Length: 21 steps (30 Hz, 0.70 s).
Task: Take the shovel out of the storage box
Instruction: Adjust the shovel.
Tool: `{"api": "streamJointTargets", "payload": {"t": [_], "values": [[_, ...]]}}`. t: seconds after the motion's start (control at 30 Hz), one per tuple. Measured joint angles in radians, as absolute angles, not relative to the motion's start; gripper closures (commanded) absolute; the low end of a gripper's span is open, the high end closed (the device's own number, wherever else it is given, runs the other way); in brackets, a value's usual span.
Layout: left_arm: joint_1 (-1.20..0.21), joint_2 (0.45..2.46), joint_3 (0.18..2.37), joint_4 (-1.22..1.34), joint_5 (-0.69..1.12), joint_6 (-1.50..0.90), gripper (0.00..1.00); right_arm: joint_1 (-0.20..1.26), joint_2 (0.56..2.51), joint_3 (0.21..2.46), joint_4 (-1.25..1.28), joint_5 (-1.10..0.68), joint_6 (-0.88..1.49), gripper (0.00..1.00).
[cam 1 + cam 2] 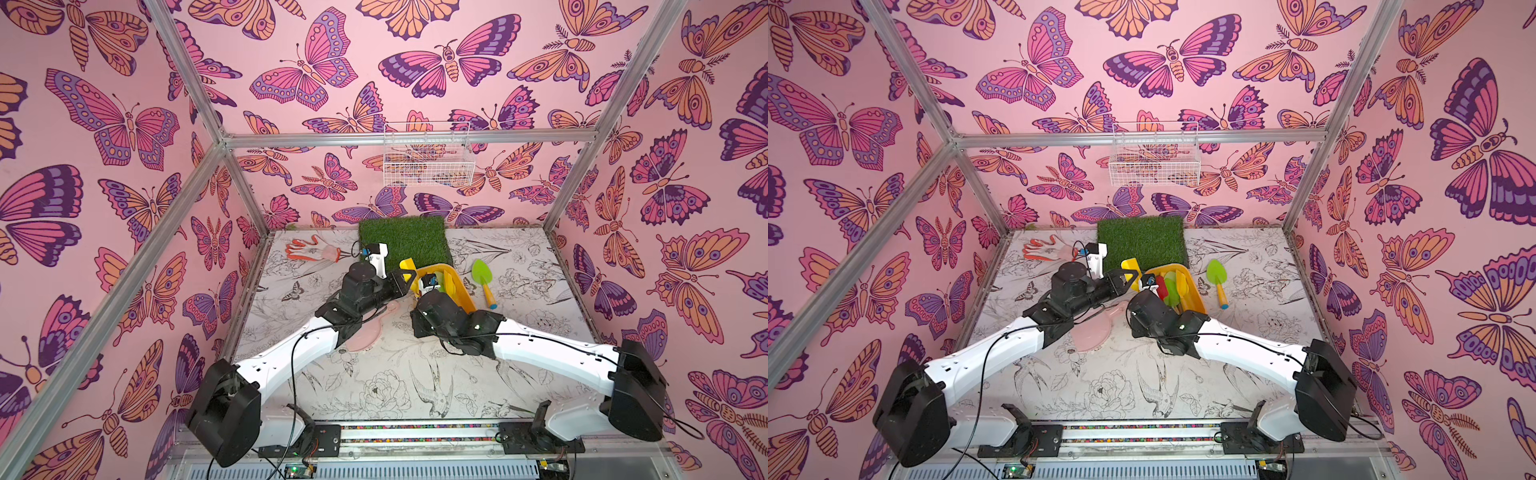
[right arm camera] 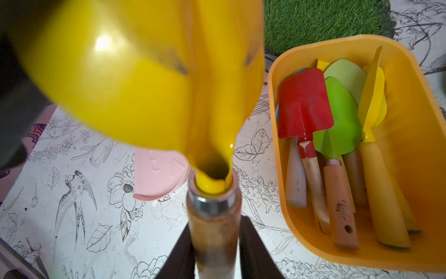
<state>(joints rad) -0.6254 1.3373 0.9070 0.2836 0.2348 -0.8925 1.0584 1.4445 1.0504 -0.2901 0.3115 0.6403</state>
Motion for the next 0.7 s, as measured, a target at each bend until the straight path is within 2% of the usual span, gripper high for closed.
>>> {"api": "streamJointTargets", "payload": {"t": [0.03,0.17,0.23,0.3,0.43,0.7], "values": [[-0.625,1.339,0.908,0.280,0.236,-0.894,1.00,1.061,1.444,1.046,-0.283,0.310,0.637,0.79],[-0.623,1.341,0.909,0.273,0.240,-0.894,0.55,1.063,1.437,1.031,-0.279,0.311,0.635,0.87],[-0.614,1.341,0.912,0.279,0.245,-0.891,0.38,1.062,1.431,1.024,-0.287,0.315,0.633,0.88],[-0.601,1.341,0.913,0.283,0.258,-0.879,0.28,1.058,1.419,1.015,-0.292,0.309,0.626,0.90],[-0.565,1.341,0.913,0.284,0.326,-0.854,0.20,0.996,1.358,0.969,-0.280,0.199,0.600,0.90],[-0.469,1.337,0.904,0.296,0.503,-0.804,0.22,0.783,1.226,0.896,-0.251,-0.226,0.547,0.91]]}}
